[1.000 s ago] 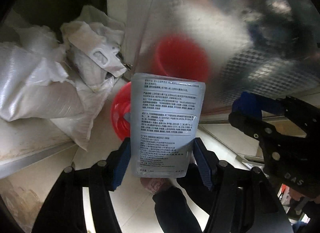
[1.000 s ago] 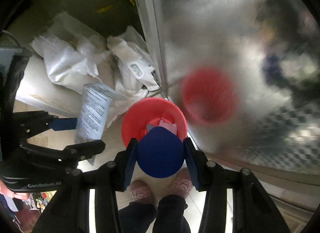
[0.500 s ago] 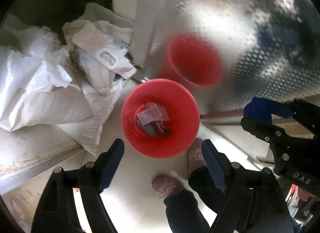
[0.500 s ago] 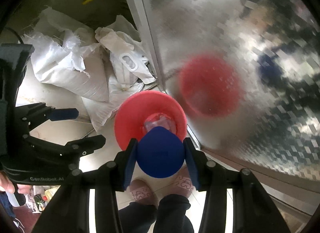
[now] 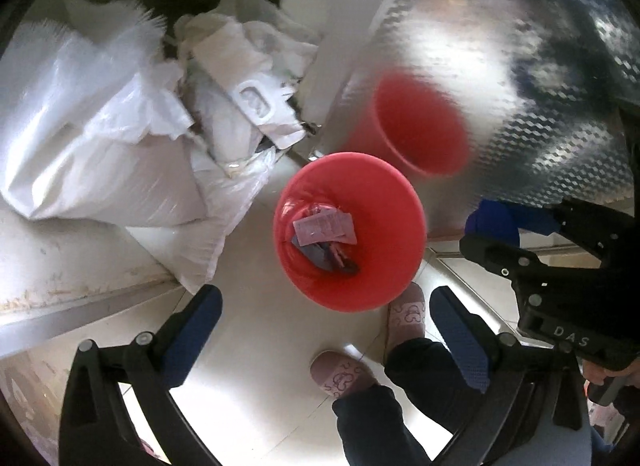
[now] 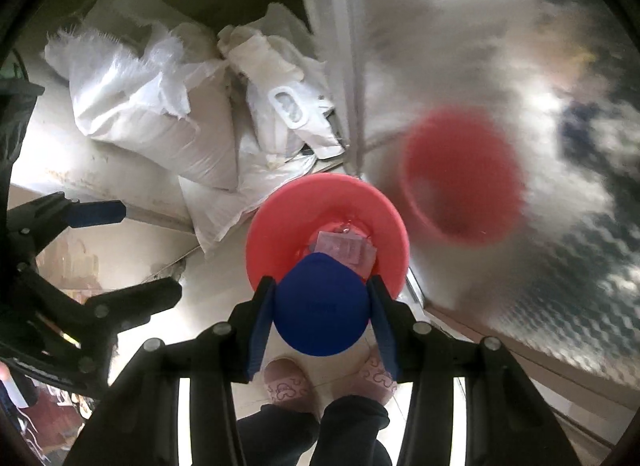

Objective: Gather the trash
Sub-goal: 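Carry box and cap down to the red bucket and drop both in, then raise both tools back up toward the counter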

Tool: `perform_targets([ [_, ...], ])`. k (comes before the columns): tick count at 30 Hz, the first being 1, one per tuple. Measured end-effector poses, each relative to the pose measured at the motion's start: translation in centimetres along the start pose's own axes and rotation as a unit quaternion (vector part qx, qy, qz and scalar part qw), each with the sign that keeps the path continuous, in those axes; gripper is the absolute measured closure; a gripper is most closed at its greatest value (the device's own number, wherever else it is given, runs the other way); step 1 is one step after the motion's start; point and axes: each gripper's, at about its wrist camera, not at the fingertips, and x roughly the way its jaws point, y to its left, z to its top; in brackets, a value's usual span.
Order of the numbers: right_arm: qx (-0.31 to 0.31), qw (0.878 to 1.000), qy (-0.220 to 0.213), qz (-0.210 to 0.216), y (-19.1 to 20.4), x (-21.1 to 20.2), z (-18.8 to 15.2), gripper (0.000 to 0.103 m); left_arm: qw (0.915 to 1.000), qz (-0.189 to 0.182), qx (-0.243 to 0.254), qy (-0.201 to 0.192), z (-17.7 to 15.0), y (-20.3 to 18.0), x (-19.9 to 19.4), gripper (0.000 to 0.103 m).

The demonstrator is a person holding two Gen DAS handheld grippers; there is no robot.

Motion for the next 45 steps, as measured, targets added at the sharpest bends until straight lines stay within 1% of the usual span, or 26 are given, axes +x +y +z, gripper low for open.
perform_targets([
  [8,-0.031,1.000,0.003,-0.006,1.1,1.4,0.6,0.059,0.9998,0.008,-0.018,-0.005,-0.6,1.4,0.1,0.000],
  [9,-0.036,0.999,0.005,-0.009,1.2,1.6,0.7,0.055,0.9998,0.009,-0.020,-0.003,-0.7,1.4,0.0,0.000],
  [10,-0.039,0.999,0.003,-0.012,1.2,1.5,0.6,0.041,0.9998,0.010,-0.020,-0.002,-0.9,1.3,-0.1,0.000],
  [11,-0.043,0.999,-0.002,-0.017,1.3,1.4,0.6,0.033,0.9997,0.013,-0.019,-0.002,-1.0,1.1,-0.2,0.000],
  [14,-0.058,0.998,-0.014,-0.023,1.6,0.8,0.2,0.024,0.9996,0.019,-0.022,-0.006,-1.4,0.9,-0.8,0.000],
  [16,-0.065,0.998,-0.011,-0.024,1.7,0.4,-0.1,0.022,0.9993,0.027,-0.026,-0.010,-1.6,0.8,-1.5,0.000],
  [18,-0.068,0.997,-0.009,-0.022,1.8,-0.3,-0.5,0.017,0.9991,0.028,-0.029,-0.012,-1.9,0.6,-2.5,0.000],
  [20,-0.070,0.997,-0.010,-0.021,1.8,-1.3,-0.9,0.009,0.9987,0.039,-0.029,-0.012,-2.2,0.3,-3.5,0.000],
  [22,-0.073,0.997,-0.011,-0.019,2.0,-2.3,-1.3,0.005,0.9988,0.039,-0.026,-0.016,-2.5,-0.1,-4.9,0.000],
  [26,-0.075,0.997,-0.015,-0.016,2.5,-4.9,-1.5,0.003,0.9984,0.037,-0.030,-0.032,-3.1,-1.2,-8.6,0.000],
  [32,-0.070,0.997,-0.031,-0.008,3.5,-10.7,-1.6,0.001,0.9964,0.041,-0.051,-0.053,-4.8,-2.8,-15.3,0.000],
  [35,-0.074,0.996,-0.040,-0.004,4.3,-13.8,-1.9,0.001,0.9959,0.042,-0.054,-0.059,-5.7,-3.7,-18.2,0.000],
  [40,-0.070,0.996,-0.051,0.008,5.4,-19.3,-2.4,0.001,0.9947,0.053,-0.042,-0.077,-6.8,-5.5,-24.9,0.000],
  [45,-0.069,0.995,-0.065,0.015,6.1,-24.3,-2.4,0.001,0.9912,0.069,-0.038,-0.106,-7.3,-6.6,-32.1,0.000],
])
